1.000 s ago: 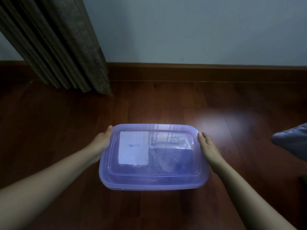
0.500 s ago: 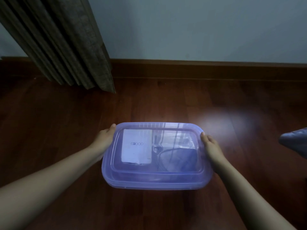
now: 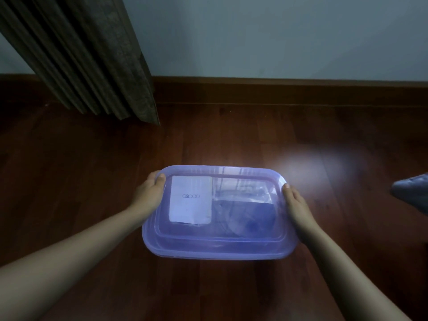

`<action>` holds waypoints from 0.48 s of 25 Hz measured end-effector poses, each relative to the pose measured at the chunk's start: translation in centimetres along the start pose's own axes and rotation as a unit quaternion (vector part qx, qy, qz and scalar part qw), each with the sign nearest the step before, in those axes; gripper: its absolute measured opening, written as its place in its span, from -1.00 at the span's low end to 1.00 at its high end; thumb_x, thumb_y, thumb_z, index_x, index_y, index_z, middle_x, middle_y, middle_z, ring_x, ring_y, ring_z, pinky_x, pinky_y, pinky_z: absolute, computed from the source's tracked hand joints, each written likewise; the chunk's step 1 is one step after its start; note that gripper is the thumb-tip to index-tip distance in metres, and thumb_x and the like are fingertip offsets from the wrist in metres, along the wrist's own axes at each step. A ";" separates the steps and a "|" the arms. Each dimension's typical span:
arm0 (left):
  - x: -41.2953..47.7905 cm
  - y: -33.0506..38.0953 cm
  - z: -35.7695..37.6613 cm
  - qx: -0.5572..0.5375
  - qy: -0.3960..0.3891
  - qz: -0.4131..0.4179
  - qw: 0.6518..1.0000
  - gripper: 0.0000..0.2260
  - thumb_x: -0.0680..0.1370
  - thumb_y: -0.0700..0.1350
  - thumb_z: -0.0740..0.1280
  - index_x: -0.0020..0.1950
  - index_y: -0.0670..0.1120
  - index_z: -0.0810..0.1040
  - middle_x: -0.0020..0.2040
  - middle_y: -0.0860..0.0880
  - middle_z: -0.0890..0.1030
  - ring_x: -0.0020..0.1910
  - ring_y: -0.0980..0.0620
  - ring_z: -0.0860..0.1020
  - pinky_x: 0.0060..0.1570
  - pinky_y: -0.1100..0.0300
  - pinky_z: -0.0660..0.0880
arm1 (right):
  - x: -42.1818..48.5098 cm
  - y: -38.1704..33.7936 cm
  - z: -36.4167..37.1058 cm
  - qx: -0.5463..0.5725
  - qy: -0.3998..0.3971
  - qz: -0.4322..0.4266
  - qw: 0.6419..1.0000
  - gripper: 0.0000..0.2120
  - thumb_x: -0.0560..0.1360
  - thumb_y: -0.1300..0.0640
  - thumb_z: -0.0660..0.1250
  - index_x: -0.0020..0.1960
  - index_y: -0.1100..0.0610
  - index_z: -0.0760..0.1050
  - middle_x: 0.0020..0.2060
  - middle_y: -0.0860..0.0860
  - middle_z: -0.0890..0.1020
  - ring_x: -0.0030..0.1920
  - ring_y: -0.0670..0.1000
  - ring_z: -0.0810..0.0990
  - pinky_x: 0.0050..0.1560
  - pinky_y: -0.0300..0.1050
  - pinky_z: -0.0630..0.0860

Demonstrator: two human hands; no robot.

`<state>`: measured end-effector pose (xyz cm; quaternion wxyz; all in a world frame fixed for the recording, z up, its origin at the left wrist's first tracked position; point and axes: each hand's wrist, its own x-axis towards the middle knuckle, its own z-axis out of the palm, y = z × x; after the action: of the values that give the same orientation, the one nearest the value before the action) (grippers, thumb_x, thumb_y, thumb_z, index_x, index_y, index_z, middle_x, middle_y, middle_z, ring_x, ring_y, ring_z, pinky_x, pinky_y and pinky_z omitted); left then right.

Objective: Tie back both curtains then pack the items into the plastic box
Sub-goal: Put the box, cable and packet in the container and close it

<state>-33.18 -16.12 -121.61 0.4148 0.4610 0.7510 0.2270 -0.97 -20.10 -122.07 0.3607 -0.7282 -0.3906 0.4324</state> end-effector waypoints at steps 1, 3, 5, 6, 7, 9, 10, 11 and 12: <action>-0.1 0.0 -0.1 0.019 0.000 0.003 1.000 -0.61 0.64 0.08 -0.01 0.45 0.01 0.27 0.38 -0.11 0.42 0.32 -0.17 0.40 0.25 -0.03 0.35 | 0.0 0.1 0.0 0.004 -0.003 0.002 1.000 -0.63 0.64 0.00 0.03 0.29 0.15 0.44 0.10 -0.02 0.49 0.15 -0.05 0.43 0.13 -0.19 0.26; -0.4 0.0 -0.3 0.074 0.000 0.028 0.997 -0.62 0.65 0.06 -0.03 0.41 -0.01 0.30 0.29 -0.16 0.49 0.21 -0.20 0.47 0.13 0.01 0.37 | 0.0 0.2 -0.1 0.003 -0.009 0.001 1.000 -0.63 0.64 -0.01 0.03 0.30 0.14 0.43 0.11 -0.02 0.48 0.16 -0.07 0.41 0.14 -0.19 0.26; -1.0 -0.2 -0.6 0.116 0.015 0.066 0.991 -0.63 0.65 0.06 -0.05 0.35 -0.05 0.34 0.15 -0.21 0.55 -0.03 -0.15 0.49 -0.02 0.07 0.35 | -0.1 0.3 -0.1 -0.022 -0.003 -0.011 1.000 -0.63 0.64 -0.02 0.02 0.29 0.13 0.44 0.12 -0.01 0.50 0.15 -0.07 0.42 0.14 -0.20 0.26; -1.3 0.0 -0.6 0.124 0.022 0.074 0.989 -0.64 0.65 0.05 -0.05 0.33 -0.06 0.35 0.12 -0.21 0.56 -0.09 -0.12 0.46 -0.05 0.08 0.33 | -0.1 0.4 0.0 -0.034 0.006 -0.018 0.999 -0.63 0.63 -0.02 0.03 0.28 0.13 0.44 0.15 0.02 0.52 0.16 -0.04 0.43 0.14 -0.18 0.28; -1.6 0.1 -0.6 0.130 0.030 0.078 0.988 -0.64 0.65 0.04 -0.05 0.34 -0.07 0.35 0.11 -0.21 0.56 -0.08 -0.13 0.46 -0.06 0.09 0.31 | -0.2 0.6 0.0 -0.039 0.018 -0.019 0.999 -0.63 0.63 -0.03 0.04 0.31 0.12 0.41 0.21 0.06 0.52 0.19 0.00 0.45 0.17 -0.15 0.30; -1.6 0.0 -0.5 0.148 0.044 0.083 0.984 -0.62 0.65 0.04 -0.05 0.38 -0.06 0.32 0.16 -0.21 0.55 0.06 -0.23 0.50 0.00 0.05 0.34 | 0.0 0.9 0.1 -0.030 0.033 -0.009 0.999 -0.61 0.61 -0.04 0.09 0.38 0.09 0.32 0.27 0.06 0.48 0.27 0.04 0.44 0.24 -0.11 0.30; -1.5 -0.2 -0.4 0.168 0.051 0.084 0.981 -0.61 0.65 0.05 -0.05 0.39 -0.06 0.31 0.20 -0.21 0.55 0.14 -0.27 0.49 0.05 -0.01 0.37 | 0.1 1.1 0.1 -0.028 0.038 -0.006 0.999 -0.60 0.61 -0.04 0.10 0.39 0.07 0.31 0.25 0.04 0.48 0.24 0.03 0.44 0.23 -0.12 0.30; -1.4 -0.3 -0.3 0.197 0.062 0.088 0.974 -0.61 0.64 0.06 -0.05 0.40 -0.05 0.30 0.22 -0.21 0.54 0.17 -0.30 0.48 0.09 -0.06 0.38 | 0.0 1.2 0.1 -0.030 0.042 -0.005 0.999 -0.61 0.60 -0.06 0.12 0.38 0.05 0.32 0.19 0.01 0.49 0.19 0.00 0.45 0.20 -0.13 0.31; -1.3 -0.5 -0.2 0.222 0.075 0.091 0.968 -0.60 0.64 0.07 -0.05 0.40 -0.04 0.30 0.23 -0.21 0.54 0.18 -0.32 0.48 0.11 -0.09 0.39 | -0.1 1.2 0.1 -0.031 0.048 -0.005 0.998 -0.62 0.59 -0.07 0.13 0.36 0.04 0.33 0.13 -0.02 0.50 0.15 -0.02 0.45 0.17 -0.14 0.32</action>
<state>-33.31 -17.46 -121.28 0.2220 0.5898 0.7663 0.1251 -0.84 -20.69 -123.07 0.3584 -0.7571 -0.3900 0.3823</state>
